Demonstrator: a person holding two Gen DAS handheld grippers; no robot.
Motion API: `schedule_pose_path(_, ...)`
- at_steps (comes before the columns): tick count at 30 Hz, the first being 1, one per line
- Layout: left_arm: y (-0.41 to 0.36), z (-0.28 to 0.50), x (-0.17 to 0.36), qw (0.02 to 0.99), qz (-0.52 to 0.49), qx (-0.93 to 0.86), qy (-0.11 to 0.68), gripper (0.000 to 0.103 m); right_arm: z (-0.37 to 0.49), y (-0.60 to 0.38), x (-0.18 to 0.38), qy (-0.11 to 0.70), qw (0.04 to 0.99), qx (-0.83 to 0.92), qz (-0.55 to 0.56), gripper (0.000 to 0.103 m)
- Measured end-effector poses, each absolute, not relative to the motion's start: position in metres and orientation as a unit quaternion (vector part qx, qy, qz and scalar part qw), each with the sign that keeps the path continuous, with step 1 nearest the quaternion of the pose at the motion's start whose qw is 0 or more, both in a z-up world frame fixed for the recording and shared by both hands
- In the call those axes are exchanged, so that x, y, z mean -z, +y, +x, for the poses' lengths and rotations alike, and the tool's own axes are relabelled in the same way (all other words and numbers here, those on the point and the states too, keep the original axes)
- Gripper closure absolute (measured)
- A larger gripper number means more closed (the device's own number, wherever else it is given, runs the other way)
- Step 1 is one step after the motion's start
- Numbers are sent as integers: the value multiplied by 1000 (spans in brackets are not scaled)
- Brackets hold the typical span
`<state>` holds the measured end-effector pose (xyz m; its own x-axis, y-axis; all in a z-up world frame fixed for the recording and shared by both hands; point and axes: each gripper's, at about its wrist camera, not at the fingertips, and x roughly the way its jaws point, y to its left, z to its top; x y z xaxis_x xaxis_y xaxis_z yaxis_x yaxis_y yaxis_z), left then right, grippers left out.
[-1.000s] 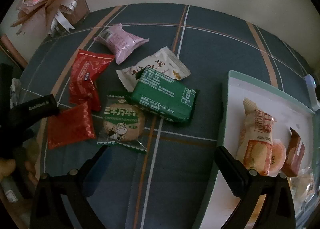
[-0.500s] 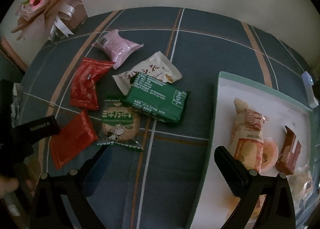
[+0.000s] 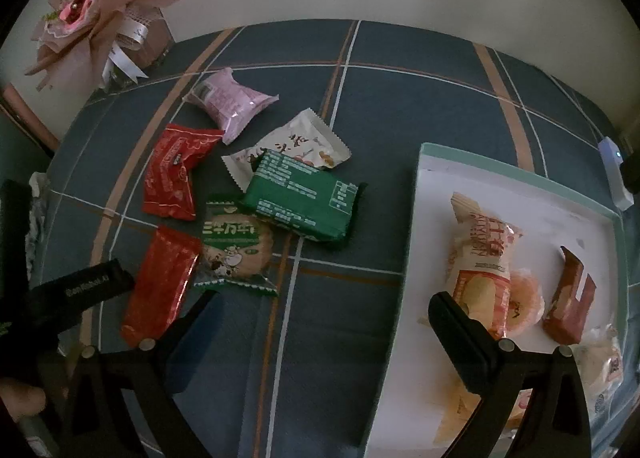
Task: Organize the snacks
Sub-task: 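Grasp the large red gold-patterned pack with the left gripper and lift it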
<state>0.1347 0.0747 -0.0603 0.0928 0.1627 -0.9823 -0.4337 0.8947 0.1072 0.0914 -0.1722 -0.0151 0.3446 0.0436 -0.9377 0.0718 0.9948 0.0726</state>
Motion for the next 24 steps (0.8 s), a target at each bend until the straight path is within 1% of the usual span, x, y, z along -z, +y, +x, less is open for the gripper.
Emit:
schedule_pose_path(8, 51, 140, 49, 749, -79, -144, 641, 9, 91, -176, 18, 576, 816, 10, 56, 0)
schedule_pose_path(13, 25, 142, 53, 746, -55, -103, 655, 9, 91, -177, 18, 576, 816, 12, 58, 0)
schedule_pose_path(19, -17, 141, 66, 732, -57, -73, 674, 9, 92, -181, 20, 578, 814, 18, 58, 0)
schedule_pose_path(24, 5, 142, 81, 726, -60, -79, 680, 9, 93, -185, 21, 579, 813, 20, 63, 0)
